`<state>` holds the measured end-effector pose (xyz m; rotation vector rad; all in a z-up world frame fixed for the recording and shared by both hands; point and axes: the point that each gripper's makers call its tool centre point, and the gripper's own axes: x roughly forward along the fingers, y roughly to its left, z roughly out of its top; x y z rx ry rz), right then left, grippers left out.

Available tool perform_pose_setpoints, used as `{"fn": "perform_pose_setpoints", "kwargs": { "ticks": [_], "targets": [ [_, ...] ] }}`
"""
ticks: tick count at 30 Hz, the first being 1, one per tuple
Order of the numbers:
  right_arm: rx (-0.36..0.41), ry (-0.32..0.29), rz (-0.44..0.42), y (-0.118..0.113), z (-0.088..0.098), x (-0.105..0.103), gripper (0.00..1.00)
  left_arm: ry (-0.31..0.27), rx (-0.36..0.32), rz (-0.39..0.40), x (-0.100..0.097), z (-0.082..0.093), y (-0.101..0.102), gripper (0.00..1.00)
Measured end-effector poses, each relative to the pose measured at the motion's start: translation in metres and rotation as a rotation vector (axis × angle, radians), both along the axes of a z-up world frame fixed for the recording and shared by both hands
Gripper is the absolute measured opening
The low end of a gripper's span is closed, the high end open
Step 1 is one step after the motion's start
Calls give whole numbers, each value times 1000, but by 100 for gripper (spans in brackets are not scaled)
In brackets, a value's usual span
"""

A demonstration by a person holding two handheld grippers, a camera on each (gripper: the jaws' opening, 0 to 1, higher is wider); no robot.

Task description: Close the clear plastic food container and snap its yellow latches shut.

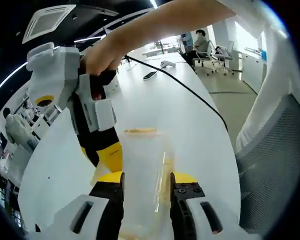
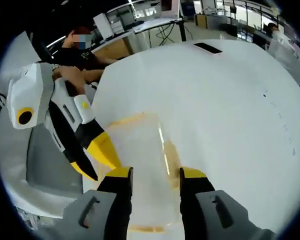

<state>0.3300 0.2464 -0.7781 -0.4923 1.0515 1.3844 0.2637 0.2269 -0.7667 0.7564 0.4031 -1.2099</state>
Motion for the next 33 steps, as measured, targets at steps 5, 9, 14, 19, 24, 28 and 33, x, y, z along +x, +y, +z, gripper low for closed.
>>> {"fn": "perform_pose_setpoints", "kwargs": {
  "ticks": [5,9,14,19,24,28,33],
  "targets": [
    [-32,78,8,-2,-4,0,40,-53,41,-38,1,-6,0,30],
    [-55,96,33,-2,-4,-2,40,-56,55,-43,1,-7,1,30],
    [-95,102,59,-1,-4,-3,39,-82,74,-50,2,-8,-1,30],
    [-123,102,73,-3,-5,-7,39,-97,88,-67,-1,-8,-1,26],
    [-126,114,72,-3,-5,-8,38,-125,99,-85,-3,-8,-3,23],
    [-124,116,71,-4,-5,-9,37,-122,100,-81,-3,-8,-3,22],
    [-123,118,71,-4,-5,-8,37,-140,100,-89,-4,-8,-4,21]
  ]
}}
